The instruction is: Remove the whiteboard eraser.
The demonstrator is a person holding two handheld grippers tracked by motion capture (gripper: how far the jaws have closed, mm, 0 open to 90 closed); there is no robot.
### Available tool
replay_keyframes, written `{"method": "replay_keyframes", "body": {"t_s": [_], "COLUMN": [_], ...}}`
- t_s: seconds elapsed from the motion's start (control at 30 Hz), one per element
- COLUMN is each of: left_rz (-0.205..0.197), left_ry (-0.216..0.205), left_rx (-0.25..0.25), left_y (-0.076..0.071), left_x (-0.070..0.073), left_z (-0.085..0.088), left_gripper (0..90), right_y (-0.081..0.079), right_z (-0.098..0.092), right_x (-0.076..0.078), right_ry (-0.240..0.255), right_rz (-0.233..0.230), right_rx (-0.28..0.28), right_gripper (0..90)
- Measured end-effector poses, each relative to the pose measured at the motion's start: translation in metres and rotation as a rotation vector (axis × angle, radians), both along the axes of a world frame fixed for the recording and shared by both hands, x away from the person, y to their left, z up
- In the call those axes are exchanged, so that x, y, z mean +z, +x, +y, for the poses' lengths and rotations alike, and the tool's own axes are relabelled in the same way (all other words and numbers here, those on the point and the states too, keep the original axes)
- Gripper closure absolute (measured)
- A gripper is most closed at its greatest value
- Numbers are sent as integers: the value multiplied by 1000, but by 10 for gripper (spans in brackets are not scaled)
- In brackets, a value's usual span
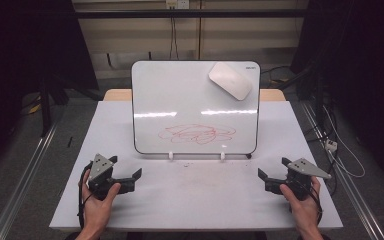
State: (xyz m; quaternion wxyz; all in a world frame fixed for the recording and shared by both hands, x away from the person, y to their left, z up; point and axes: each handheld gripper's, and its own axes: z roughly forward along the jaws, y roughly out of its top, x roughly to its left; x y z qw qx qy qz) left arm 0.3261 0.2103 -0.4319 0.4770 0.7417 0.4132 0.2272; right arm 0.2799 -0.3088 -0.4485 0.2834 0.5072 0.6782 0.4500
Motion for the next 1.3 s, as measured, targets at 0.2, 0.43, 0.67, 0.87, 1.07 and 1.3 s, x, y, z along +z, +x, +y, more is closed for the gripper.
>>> {"method": "replay_keyframes", "body": {"t_s": [0.2,0.43,0.67,0.87,1.07,1.3], "left_rz": [8,21,41,28,19,-6], "left_ry": [-3,4,14,13,16,-5], "left_rx": [-9,-10,19,5,11,15], "left_y": [0,2,5,4,4,5], "left_x": [-1,-3,-5,-3,-1,3], "left_z": [-5,-5,0,-1,-1,0], "left_gripper": [42,42,47,48,48,48], "right_y": [0,4,17,25,28,38], "right_z": [0,2,12,18,21,28], "right_x": [0,1,7,15,27,46], "right_ry": [5,1,-22,-16,5,-17], "right_rz": [-1,5,5,1,-51,-96], "right_rx": [18,14,49,62,51,71], "right_gripper": [61,49,50,51,51,41]}}
